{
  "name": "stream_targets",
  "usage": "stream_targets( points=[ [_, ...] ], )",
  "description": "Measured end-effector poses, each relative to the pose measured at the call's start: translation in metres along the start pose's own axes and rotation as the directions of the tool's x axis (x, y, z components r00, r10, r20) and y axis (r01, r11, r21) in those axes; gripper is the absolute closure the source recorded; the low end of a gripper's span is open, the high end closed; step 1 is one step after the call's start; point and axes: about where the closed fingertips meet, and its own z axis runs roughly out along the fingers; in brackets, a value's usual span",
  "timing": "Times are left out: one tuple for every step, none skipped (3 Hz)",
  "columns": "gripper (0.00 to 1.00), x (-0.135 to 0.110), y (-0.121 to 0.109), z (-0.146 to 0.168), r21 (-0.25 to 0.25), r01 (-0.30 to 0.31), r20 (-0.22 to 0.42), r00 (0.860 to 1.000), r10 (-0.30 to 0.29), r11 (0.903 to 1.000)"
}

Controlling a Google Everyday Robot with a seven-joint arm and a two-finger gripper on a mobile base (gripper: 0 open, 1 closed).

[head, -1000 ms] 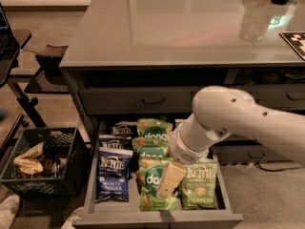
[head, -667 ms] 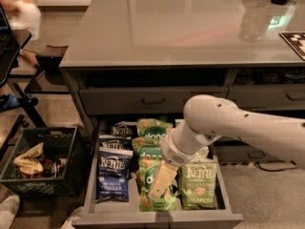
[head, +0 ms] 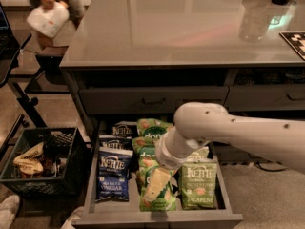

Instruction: Pick blue chip bag from middle drawer and place on counter

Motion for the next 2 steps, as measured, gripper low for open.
stream_targets(
  points=[
    [0.0,0.0,-0.025,0.042,0.052,0.051,0.016,0.999,-0.052,0.9974],
    [0.0,-0.008,-0.056,0.077,0.096,0.096,0.087,0.991,-0.104,0.9908]
  ],
)
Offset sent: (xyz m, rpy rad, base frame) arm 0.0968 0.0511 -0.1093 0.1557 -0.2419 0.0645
